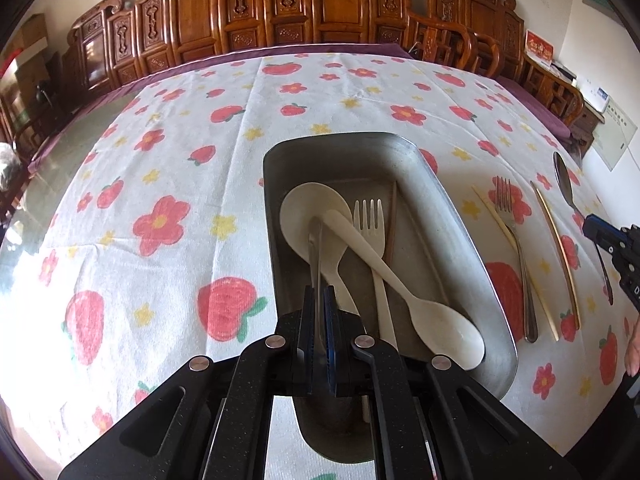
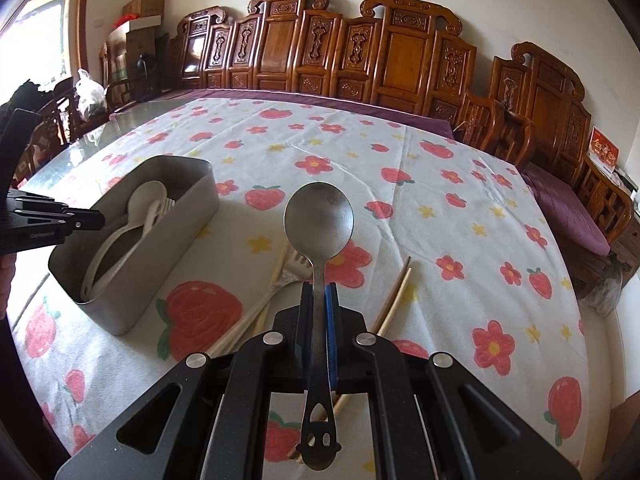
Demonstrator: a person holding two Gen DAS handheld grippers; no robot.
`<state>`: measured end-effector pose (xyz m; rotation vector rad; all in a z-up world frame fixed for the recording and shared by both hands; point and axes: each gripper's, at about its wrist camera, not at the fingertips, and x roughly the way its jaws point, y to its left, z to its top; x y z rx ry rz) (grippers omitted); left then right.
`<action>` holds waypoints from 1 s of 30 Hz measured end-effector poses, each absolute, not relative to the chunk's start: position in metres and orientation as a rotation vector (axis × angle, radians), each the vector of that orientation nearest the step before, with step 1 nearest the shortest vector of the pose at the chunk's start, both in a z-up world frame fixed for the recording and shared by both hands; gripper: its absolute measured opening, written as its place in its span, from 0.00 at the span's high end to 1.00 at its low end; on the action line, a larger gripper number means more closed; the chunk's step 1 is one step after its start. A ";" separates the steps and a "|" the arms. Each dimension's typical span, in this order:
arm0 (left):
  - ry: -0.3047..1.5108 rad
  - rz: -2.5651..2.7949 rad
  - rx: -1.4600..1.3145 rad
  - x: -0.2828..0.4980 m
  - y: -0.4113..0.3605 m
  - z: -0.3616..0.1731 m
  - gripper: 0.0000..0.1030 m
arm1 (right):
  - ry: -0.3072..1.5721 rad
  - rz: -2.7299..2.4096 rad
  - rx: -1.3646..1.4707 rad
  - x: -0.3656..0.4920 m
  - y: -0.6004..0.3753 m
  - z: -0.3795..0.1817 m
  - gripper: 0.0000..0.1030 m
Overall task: Organize utensils
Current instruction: 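Lower the second metal spoon into the tray and open the left tool while the right tool holds its spoon, then lower the metal spoon into the metal tray and open the right tool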
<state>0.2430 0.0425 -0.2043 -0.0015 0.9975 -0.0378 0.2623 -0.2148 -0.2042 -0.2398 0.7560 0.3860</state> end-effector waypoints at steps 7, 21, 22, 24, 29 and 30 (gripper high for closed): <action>0.955 -0.044 -0.017 0.236 0.048 -0.192 0.95 | 0.728 0.447 -0.226 0.245 -0.191 -0.190 0.93; 0.825 -0.070 -0.028 0.220 0.068 -0.150 0.88 | 0.752 0.570 -0.138 0.228 -0.115 -0.173 0.93; 0.819 -0.068 -0.025 0.219 0.070 -0.149 0.88 | 0.755 0.572 -0.133 0.230 -0.109 -0.173 0.93; 0.811 -0.065 -0.021 0.217 0.074 -0.147 0.88 | 0.760 0.579 -0.125 0.236 -0.096 -0.173 0.93; 0.799 -0.058 -0.030 0.214 0.086 -0.143 0.88 | 0.775 0.599 -0.131 0.248 -0.069 -0.175 0.93; 0.798 -0.056 -0.032 0.214 0.088 -0.143 0.88 | 0.779 0.603 -0.128 0.251 -0.064 -0.175 0.93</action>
